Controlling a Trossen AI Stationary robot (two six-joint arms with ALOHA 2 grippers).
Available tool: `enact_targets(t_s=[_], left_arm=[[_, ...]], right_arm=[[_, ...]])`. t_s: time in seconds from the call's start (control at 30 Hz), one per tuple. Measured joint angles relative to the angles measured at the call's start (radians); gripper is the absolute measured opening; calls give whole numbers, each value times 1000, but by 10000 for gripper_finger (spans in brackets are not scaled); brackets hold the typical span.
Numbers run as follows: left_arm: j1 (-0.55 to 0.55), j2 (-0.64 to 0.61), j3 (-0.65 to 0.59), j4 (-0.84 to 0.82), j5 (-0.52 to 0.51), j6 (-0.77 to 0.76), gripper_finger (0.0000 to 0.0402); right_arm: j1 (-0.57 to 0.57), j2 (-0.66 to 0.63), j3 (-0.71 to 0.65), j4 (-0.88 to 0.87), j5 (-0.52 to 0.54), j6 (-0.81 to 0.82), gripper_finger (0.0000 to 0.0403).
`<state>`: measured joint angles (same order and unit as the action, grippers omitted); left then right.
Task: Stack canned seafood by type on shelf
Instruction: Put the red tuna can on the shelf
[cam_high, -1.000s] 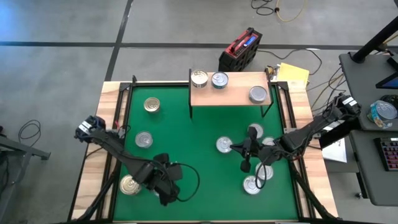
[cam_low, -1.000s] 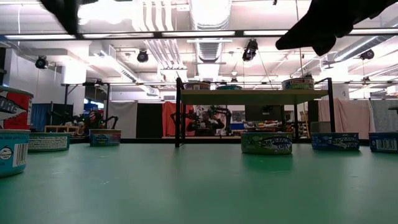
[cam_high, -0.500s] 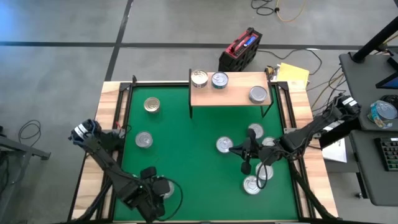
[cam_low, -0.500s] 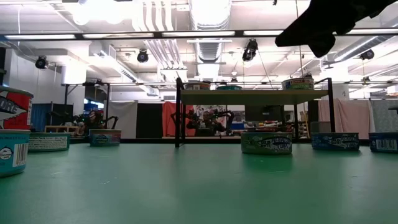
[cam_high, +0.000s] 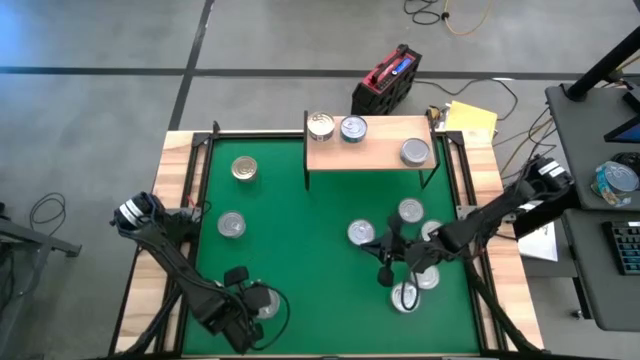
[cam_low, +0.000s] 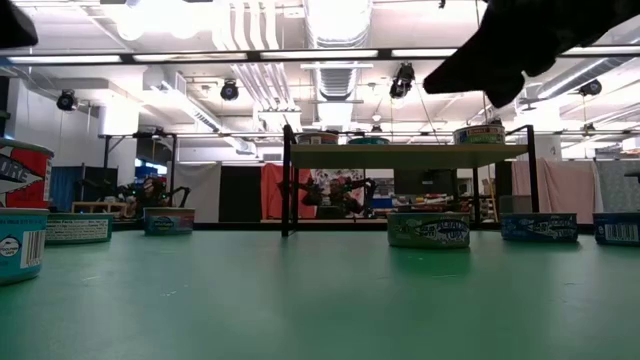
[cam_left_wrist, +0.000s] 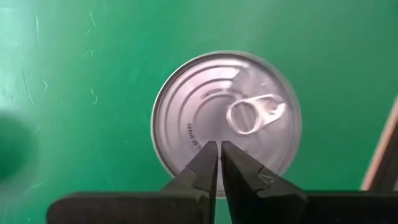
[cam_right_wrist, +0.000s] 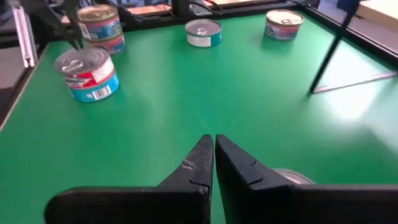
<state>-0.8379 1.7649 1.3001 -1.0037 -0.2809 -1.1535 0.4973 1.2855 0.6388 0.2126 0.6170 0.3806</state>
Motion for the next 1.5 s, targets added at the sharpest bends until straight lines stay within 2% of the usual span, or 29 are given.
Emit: enact_targets(t_s=[0.2,0.37,0.57,0.77,0.9,1.07,1.23,1.4,1.5], left_arm=[[-1,0,-52,55,-9,0,0],[0,-2,-68,71,-83,3,0],[21,2,-70,87,-201,22,0],[75,2,-77,99,-235,67,0],[91,2,-76,104,-263,114,0],[64,2,-23,68,-237,166,0],[24,2,7,63,-96,153,0],[5,2,-27,103,-97,119,0],[5,2,-50,147,-101,119,0]], right_arm=[[0,105,0,206,-86,-87,9],[-1,186,6,346,-104,-117,9],[-25,253,42,347,-110,-76,9],[-83,288,67,346,-234,-84,9],[-114,304,77,344,-258,-99,9],[-132,329,104,347,-263,-120,9],[-143,398,161,348,-334,-120,9],[-143,473,221,345,-340,-120,9],[-146,497,250,344,-389,-120,9]])
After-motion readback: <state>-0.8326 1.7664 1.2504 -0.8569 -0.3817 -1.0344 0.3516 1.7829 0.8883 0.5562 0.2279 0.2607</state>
